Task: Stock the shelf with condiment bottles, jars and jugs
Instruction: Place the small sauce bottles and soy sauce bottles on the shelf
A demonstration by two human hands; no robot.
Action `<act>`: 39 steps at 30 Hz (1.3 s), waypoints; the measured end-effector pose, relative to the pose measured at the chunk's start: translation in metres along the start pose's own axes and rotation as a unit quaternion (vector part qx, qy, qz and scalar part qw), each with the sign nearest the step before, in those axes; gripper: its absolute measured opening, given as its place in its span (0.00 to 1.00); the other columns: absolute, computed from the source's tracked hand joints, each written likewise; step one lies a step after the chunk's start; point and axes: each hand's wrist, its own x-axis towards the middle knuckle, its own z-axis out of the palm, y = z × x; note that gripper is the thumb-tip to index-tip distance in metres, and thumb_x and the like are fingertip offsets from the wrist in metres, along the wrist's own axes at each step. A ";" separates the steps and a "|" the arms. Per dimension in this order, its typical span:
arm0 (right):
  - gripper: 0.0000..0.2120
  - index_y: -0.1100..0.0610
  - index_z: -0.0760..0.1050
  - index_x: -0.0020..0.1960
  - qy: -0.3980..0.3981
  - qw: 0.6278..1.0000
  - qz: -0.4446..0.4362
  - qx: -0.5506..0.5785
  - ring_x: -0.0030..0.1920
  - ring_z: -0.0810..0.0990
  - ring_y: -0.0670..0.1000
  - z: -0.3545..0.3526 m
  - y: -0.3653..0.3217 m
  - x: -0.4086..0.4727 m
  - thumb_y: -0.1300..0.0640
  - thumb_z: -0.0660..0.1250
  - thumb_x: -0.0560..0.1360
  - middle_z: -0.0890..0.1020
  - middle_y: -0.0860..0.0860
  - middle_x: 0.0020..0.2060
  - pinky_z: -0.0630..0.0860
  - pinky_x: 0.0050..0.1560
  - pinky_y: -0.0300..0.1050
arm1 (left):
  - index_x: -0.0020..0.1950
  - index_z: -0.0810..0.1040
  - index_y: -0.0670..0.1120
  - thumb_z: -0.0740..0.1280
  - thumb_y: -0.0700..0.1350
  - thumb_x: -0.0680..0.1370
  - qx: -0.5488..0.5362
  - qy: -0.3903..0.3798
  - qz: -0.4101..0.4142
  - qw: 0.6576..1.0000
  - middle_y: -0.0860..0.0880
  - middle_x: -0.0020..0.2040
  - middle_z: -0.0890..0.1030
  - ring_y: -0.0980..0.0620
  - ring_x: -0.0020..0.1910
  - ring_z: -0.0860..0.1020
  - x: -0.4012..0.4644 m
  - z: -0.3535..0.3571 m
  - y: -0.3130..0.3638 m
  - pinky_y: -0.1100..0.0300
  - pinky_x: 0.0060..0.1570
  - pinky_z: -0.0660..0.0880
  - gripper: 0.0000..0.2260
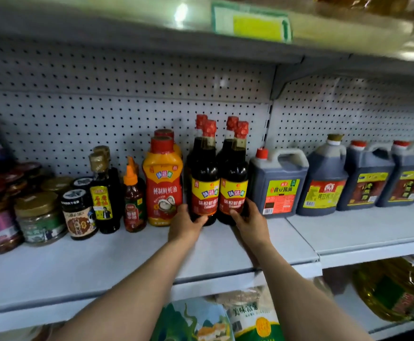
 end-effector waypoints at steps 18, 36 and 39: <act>0.29 0.51 0.69 0.69 -0.121 0.962 -0.036 -0.242 0.61 0.75 0.58 0.028 -0.139 -0.216 0.50 0.75 0.72 0.75 0.57 0.62 0.72 0.54 0.49 | 0.57 0.71 0.50 0.76 0.49 0.71 0.181 0.008 0.049 0.982 0.44 0.61 0.68 0.42 0.61 0.71 -0.151 -0.210 -0.081 0.52 0.58 0.71 0.20; 0.34 0.50 0.66 0.73 -0.320 0.890 -0.093 -0.310 0.65 0.73 0.61 0.175 -0.137 -0.403 0.50 0.76 0.71 0.76 0.59 0.65 0.72 0.57 0.50 | 0.65 0.73 0.50 0.78 0.51 0.68 0.250 -0.004 -0.089 0.964 0.40 0.64 0.70 0.38 0.62 0.70 -0.291 -0.322 -0.293 0.52 0.60 0.70 0.28; 0.34 0.49 0.66 0.74 -0.355 0.883 -0.083 -0.294 0.67 0.72 0.61 0.198 -0.120 -0.413 0.49 0.76 0.71 0.75 0.58 0.66 0.72 0.61 0.51 | 0.68 0.71 0.49 0.77 0.52 0.69 0.244 -0.010 -0.135 0.960 0.39 0.68 0.69 0.38 0.67 0.66 -0.303 -0.325 -0.324 0.50 0.64 0.68 0.30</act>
